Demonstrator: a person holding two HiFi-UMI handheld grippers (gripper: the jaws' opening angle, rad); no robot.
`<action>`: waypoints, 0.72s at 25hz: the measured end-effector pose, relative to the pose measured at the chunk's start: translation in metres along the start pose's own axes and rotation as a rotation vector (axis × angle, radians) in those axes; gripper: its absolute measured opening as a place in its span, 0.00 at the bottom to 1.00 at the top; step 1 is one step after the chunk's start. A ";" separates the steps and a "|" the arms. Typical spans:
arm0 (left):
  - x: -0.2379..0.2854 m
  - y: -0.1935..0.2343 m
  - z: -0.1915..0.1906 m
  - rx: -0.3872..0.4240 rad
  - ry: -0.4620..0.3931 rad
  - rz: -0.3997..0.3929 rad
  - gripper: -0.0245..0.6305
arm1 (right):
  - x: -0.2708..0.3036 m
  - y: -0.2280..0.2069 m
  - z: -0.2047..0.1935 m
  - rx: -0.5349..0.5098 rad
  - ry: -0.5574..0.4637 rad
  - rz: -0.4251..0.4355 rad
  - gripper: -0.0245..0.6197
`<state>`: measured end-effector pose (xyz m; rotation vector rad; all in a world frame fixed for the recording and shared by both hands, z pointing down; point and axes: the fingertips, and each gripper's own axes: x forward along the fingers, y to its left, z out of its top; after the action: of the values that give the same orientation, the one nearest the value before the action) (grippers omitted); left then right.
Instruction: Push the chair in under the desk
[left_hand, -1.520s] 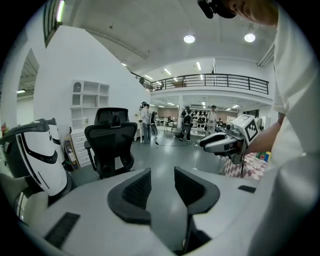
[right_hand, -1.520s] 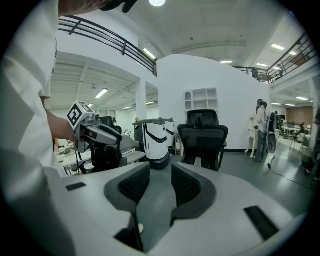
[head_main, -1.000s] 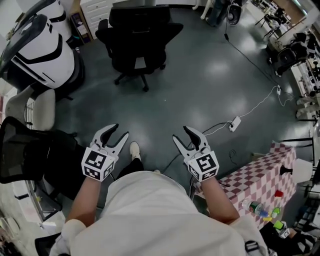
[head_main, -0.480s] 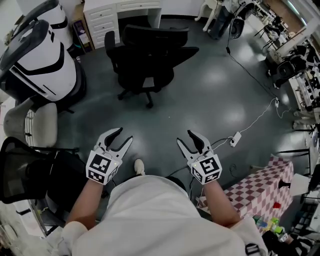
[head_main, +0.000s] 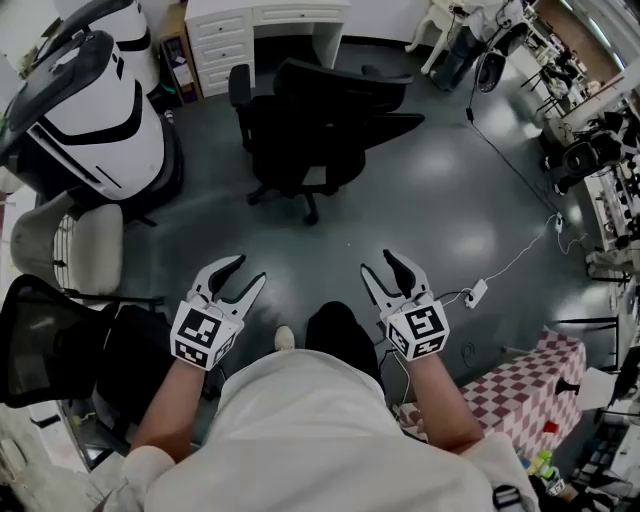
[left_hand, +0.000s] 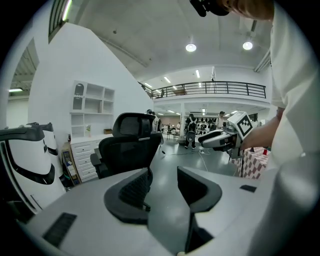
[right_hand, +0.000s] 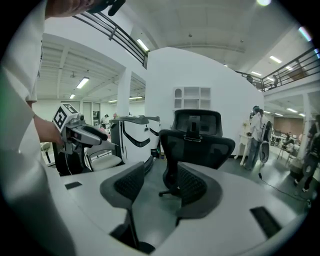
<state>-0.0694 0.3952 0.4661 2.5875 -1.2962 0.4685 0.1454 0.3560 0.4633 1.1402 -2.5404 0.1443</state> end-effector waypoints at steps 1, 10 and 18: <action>-0.001 0.003 0.000 -0.001 0.001 0.006 0.32 | 0.005 -0.002 0.002 0.002 0.000 0.000 0.33; 0.014 0.044 -0.004 -0.028 0.020 0.049 0.32 | 0.061 -0.028 0.022 0.030 -0.018 -0.004 0.33; 0.053 0.093 0.018 -0.004 0.027 0.058 0.32 | 0.125 -0.070 0.040 0.075 -0.042 -0.041 0.33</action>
<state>-0.1113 0.2947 0.4736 2.5367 -1.3651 0.5084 0.1097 0.2121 0.4671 1.2350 -2.5659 0.2093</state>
